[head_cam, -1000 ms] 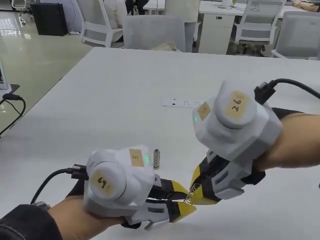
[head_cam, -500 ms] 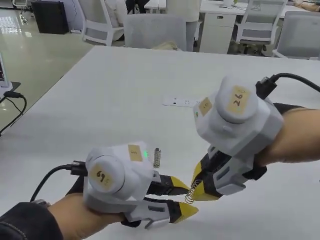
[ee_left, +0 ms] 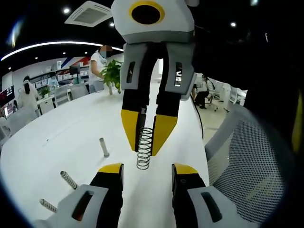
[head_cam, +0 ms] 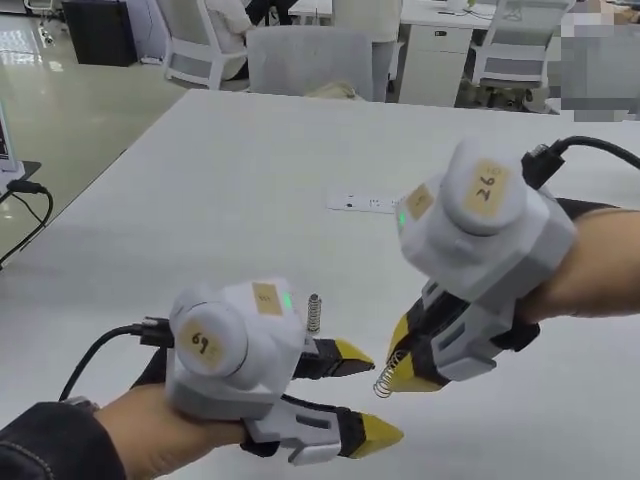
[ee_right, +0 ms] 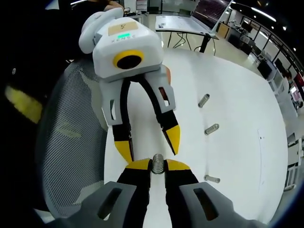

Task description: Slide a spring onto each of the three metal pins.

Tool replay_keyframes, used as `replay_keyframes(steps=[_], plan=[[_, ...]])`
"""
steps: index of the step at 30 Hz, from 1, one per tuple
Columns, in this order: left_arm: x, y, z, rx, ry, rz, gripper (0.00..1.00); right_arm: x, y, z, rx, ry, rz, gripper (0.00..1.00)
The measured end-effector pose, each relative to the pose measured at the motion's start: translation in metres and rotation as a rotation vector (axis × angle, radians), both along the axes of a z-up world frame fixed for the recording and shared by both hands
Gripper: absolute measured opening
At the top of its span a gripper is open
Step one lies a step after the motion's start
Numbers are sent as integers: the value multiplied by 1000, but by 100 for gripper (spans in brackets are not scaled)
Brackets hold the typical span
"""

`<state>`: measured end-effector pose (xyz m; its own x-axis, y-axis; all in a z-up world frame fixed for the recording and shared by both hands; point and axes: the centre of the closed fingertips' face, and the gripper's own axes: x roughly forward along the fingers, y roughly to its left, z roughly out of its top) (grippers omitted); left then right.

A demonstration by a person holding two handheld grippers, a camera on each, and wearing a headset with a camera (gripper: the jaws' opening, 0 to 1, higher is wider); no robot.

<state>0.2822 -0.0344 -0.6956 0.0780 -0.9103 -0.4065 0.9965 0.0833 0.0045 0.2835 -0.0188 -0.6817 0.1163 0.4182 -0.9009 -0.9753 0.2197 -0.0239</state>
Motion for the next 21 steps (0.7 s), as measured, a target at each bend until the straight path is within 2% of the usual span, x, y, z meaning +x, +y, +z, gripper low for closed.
replay_keyframes(steps=[10, 15, 21], plan=[[3, 0, 2, -12, 21, 19, 56, 3, -2, 3, 8, -5, -13, 8], [2, -1, 2, -20, 41, 24, 65, 4, -4, 5, 10, -8, -18, 8], [2, 0, 3, -23, 50, 24, 71, 7, -5, 7, 12, -11, -23, 8]])
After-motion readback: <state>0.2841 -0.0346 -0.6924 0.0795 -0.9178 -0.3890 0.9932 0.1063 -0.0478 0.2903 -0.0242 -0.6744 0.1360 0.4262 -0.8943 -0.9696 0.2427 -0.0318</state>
